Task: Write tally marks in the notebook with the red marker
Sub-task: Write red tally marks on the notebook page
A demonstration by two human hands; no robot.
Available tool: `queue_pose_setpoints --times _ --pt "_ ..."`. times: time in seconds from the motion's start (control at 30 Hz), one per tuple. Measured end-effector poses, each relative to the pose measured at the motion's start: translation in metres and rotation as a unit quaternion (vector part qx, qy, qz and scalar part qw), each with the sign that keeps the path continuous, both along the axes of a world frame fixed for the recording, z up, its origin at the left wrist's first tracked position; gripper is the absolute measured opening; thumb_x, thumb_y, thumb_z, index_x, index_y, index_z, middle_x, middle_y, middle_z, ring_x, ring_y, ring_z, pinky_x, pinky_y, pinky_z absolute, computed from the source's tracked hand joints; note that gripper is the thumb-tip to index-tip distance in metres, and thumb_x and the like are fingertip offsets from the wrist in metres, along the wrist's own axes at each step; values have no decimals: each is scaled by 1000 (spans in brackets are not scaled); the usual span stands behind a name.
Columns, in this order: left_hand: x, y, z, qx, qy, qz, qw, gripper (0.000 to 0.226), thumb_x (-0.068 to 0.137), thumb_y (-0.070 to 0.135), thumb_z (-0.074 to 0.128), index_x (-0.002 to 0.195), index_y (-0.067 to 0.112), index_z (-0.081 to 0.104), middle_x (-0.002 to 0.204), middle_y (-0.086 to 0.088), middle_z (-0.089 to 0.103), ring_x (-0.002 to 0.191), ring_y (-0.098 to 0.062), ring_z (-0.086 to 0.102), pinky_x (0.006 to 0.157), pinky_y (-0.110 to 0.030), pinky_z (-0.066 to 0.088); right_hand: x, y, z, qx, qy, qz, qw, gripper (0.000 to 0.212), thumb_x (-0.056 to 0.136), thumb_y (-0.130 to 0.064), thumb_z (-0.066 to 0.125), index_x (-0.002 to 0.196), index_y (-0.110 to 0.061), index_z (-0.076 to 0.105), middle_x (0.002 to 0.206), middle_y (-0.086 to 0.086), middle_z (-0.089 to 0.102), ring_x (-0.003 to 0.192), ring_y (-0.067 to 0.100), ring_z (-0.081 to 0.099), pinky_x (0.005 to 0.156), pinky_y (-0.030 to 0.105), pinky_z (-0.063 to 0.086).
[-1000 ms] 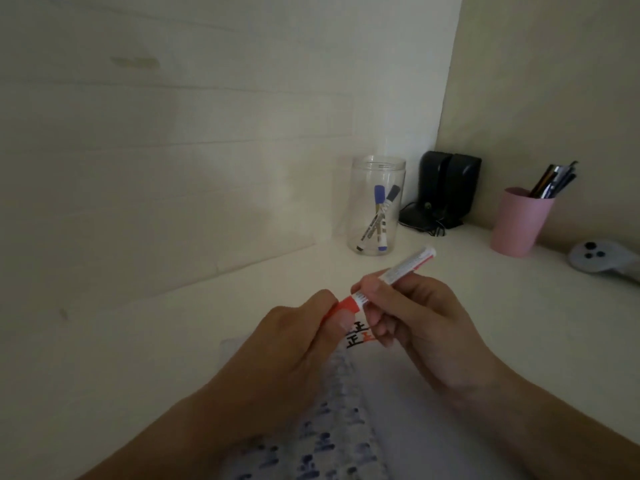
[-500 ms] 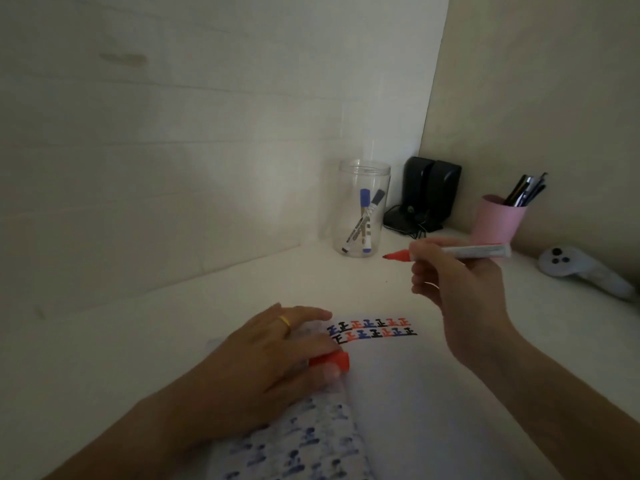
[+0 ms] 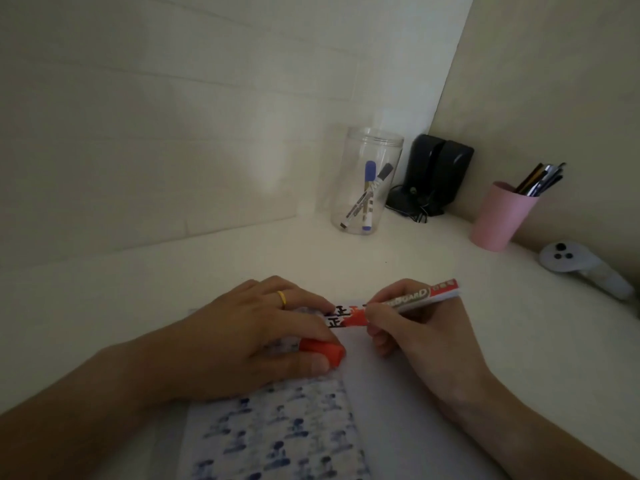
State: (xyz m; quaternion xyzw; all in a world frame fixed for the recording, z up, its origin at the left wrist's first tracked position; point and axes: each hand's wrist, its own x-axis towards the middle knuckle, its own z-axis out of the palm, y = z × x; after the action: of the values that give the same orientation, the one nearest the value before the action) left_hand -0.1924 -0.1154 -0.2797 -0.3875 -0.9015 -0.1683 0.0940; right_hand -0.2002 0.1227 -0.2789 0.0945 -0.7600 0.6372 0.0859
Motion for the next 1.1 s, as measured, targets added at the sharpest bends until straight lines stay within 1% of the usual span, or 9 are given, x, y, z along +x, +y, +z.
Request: queue_pose_setpoints --times 0.13,0.27,0.43,0.57,0.7,0.9,0.97,1.03,1.1 --pt "-2 2 -1 16 -6 -7 1000 32 96 67 49 122 54 61 144 31 49 133 5 41 104 -39 43 0 1 -2 19 7 23 1000 9 77 5 72 71 -1 73 59 20 70 50 24 62 51 34 54" --pt "-4 1 -3 16 -7 -4 1000 31 96 66 51 122 53 62 144 31 49 132 3 43 103 -39 43 0 3 -3 53 19 27 998 7 78 0 75 72 -4 75 59 14 72 52 21 65 54 32 54" --pt "-3 2 -3 8 -13 -5 1000 30 96 66 48 122 56 61 145 33 46 134 4 40 105 -39 41 -1 3 -3 74 6 -14 997 6 68 -16 76 70 -11 75 57 12 72 51 22 66 58 45 58" --pt "-2 2 -1 9 -14 -6 1000 31 96 66 48 123 56 60 145 33 46 135 4 39 106 -38 41 0 3 -2 68 -1 -4 998 3 72 -9 77 71 -11 75 57 11 72 51 22 66 58 43 58" --pt "-1 2 0 4 -14 -4 1000 31 97 65 48 123 55 60 145 33 46 136 6 38 107 -37 40 1 3 -2 82 -5 -10 997 9 64 -22 76 70 -15 75 56 8 73 52 19 67 58 43 58" --pt "-1 2 1 3 -19 -1 1000 29 97 66 48 122 57 58 145 33 46 136 2 40 105 -40 41 1 3 -3 91 -2 -19 996 12 62 -27 74 71 -19 75 58 5 74 54 18 69 62 45 61" --pt "0 2 1 6 -22 -1 1000 29 97 65 48 122 56 59 145 33 46 136 2 41 105 -40 42 0 4 -3 85 -1 -18 996 9 65 -24 76 70 -17 75 58 6 74 53 17 69 61 42 61" --pt "0 2 2 0 -26 -1 1000 31 97 66 47 123 56 59 146 33 45 136 4 39 106 -40 41 1 4 -2 70 0 -7 998 3 72 -12 77 70 -13 75 58 8 74 53 18 68 60 41 59" --pt "1 2 2 0 -28 0 1000 32 96 66 47 124 56 59 146 33 45 137 5 38 107 -39 40 2 4 -1 71 2 3 997 6 74 -7 76 71 -12 75 59 10 74 53 19 67 59 41 59"
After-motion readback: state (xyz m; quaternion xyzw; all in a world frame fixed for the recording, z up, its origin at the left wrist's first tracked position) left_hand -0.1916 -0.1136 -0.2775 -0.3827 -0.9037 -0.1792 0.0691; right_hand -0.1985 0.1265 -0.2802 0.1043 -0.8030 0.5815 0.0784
